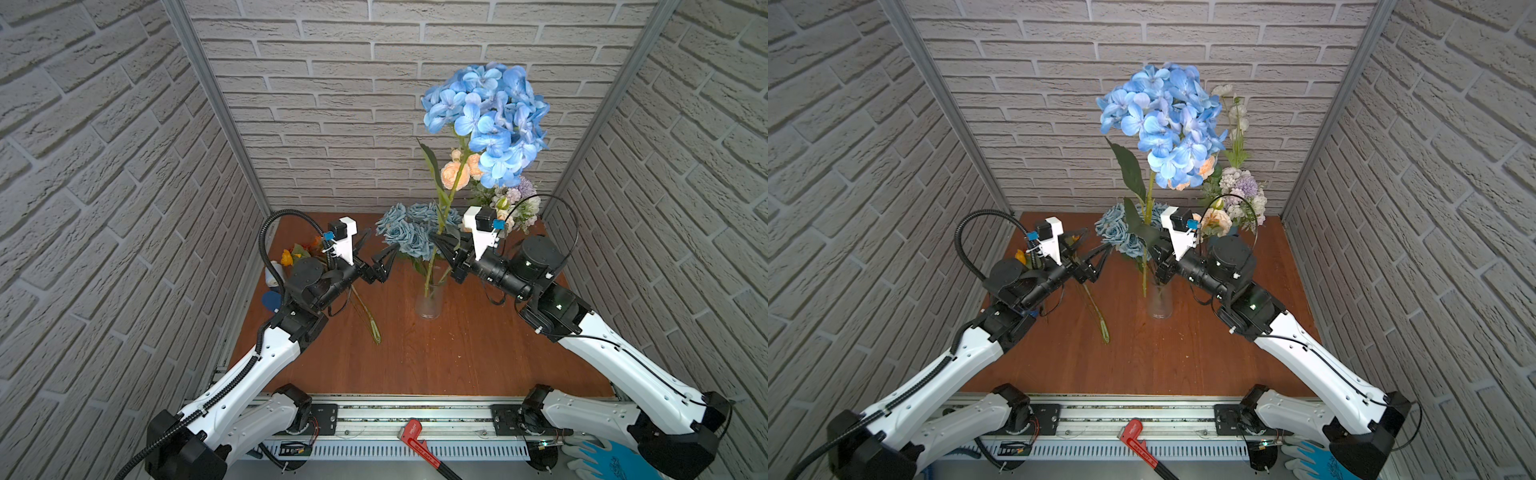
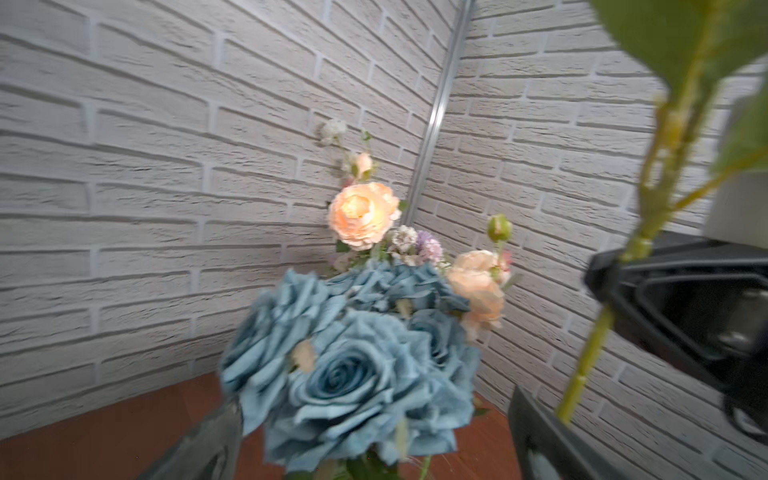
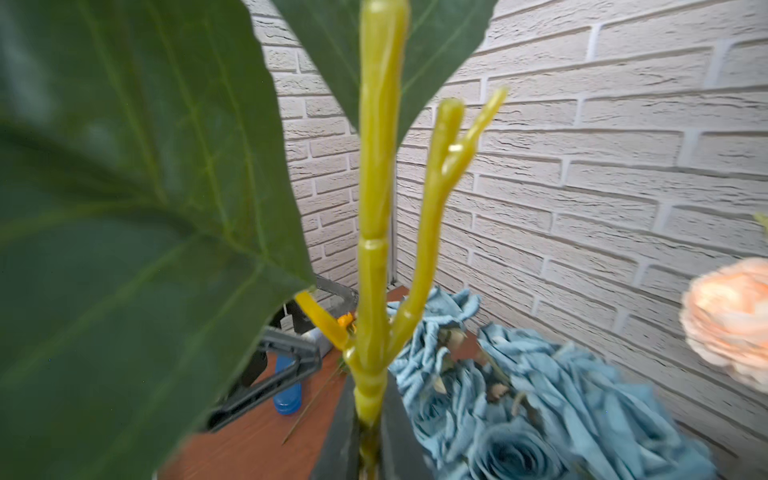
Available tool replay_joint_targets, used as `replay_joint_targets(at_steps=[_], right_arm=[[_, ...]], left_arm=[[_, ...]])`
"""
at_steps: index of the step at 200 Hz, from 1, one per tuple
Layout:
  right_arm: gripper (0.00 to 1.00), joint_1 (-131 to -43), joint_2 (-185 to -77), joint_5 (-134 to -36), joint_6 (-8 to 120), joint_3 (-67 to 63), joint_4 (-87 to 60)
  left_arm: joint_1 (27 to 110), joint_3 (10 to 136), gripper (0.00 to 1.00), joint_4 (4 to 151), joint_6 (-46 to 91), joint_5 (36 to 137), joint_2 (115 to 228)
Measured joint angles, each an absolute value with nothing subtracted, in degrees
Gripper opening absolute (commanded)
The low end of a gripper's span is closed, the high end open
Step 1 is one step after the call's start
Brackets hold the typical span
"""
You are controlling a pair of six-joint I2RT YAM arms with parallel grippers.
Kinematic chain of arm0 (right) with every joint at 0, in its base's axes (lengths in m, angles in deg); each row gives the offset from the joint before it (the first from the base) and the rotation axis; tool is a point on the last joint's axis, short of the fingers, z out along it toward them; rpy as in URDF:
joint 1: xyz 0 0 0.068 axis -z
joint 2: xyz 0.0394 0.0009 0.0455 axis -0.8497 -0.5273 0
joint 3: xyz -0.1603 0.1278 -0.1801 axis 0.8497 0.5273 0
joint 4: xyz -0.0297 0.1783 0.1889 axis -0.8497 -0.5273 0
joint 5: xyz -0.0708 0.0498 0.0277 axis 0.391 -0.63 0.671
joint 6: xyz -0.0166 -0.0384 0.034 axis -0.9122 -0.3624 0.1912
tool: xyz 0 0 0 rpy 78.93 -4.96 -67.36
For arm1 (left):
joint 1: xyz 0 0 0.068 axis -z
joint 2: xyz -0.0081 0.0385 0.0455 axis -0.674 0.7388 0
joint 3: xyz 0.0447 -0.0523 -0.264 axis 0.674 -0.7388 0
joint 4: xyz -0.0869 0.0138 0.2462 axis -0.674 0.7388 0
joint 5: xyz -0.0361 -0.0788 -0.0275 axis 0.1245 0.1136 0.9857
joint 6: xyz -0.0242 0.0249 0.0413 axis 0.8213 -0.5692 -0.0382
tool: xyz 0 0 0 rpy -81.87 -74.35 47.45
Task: Arrange the flowers into the vase
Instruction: 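Lower the hydrangea stem into the glass vase with the right gripper while the left withdraws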
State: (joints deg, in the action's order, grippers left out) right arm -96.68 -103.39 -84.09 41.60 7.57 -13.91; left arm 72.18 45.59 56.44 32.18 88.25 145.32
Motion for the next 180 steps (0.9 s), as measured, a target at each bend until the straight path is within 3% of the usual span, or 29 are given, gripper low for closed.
replay_joint_targets(at_steps=[67, 114, 180], right_arm=[[0.06, -96.53, -101.44, -75.96, 36.61, 8.64, -16.43], [0.06, -96.09, -104.39, -72.88, 32.11, 11.22, -8.91], [0.06, -95.80, -108.26, -72.31, 29.05, 11.92, -3.49]], left_arm=[[68.35, 40.74, 0.98, 63.12, 41.99, 71.83, 150.17], [68.05, 39.54, 0.98, 65.35, 48.98, 69.17, 157.91], [68.05, 39.49, 0.98, 65.24, 52.09, 69.04, 158.74]])
